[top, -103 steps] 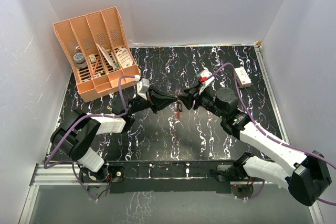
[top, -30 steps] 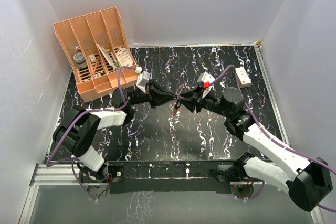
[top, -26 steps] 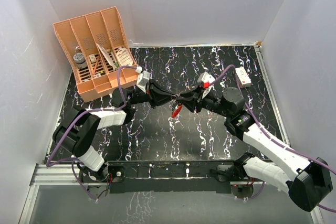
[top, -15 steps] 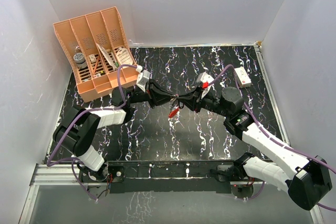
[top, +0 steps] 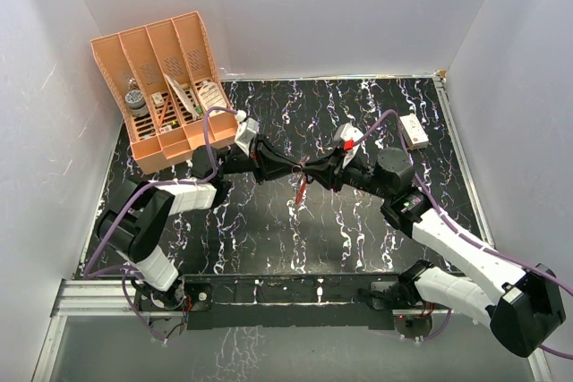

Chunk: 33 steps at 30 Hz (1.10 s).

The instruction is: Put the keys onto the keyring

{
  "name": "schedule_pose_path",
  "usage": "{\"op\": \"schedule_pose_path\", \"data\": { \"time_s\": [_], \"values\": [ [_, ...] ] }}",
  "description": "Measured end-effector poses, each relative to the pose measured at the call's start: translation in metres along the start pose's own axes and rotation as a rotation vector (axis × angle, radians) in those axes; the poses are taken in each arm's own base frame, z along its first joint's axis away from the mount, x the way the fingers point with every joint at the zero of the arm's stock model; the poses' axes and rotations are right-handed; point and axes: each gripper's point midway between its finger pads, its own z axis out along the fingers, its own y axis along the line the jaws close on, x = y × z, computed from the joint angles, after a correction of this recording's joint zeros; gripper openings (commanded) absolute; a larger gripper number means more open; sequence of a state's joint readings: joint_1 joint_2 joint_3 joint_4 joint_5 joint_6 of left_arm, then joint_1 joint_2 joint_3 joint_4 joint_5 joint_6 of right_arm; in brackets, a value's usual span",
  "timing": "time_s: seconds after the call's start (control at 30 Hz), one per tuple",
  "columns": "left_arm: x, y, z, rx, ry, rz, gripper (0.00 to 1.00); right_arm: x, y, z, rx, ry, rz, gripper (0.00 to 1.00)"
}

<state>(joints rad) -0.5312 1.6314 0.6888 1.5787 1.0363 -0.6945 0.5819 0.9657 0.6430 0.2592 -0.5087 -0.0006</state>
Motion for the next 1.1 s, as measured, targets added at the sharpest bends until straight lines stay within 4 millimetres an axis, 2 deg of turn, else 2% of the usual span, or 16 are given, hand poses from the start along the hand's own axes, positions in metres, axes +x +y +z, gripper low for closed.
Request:
{"op": "schedule_pose_path", "data": {
  "time_s": [0.17,0.3,0.33,0.53,0.63,0.73,0.97,1.1],
  "values": [
    [0.004,0.003,-0.001,0.007,0.015,-0.019,0.0,0.004,-0.002,0.001,0.003,0.01,0.003,0.17],
    [0.007,0.005,-0.001,0.011,0.022,-0.028,0.0,0.007,-0.002,0.002,-0.004,0.018,0.003,0.01],
    [0.007,0.006,-0.001,0.012,0.025,-0.032,0.0,0.007,-0.002,0.002,-0.007,0.02,0.002,0.0],
    [0.012,0.007,-0.003,0.019,0.041,-0.045,0.0,0.012,-0.002,0.004,-0.017,0.032,0.009,0.0],
    [0.011,0.006,-0.003,0.025,0.044,-0.045,0.22,0.012,-0.001,0.004,-0.02,0.031,0.001,0.0],
    [0.01,0.004,-0.002,0.041,0.051,-0.043,0.38,0.014,-0.002,0.003,-0.021,0.043,-0.008,0.0],
    [0.011,0.003,0.003,0.064,0.072,-0.012,0.4,0.019,-0.004,0.002,-0.018,0.084,-0.035,0.0],
    [0.019,0.007,0.005,0.054,0.111,-0.018,0.39,0.027,-0.006,0.0,-0.009,0.117,-0.036,0.0]
  ]
}}
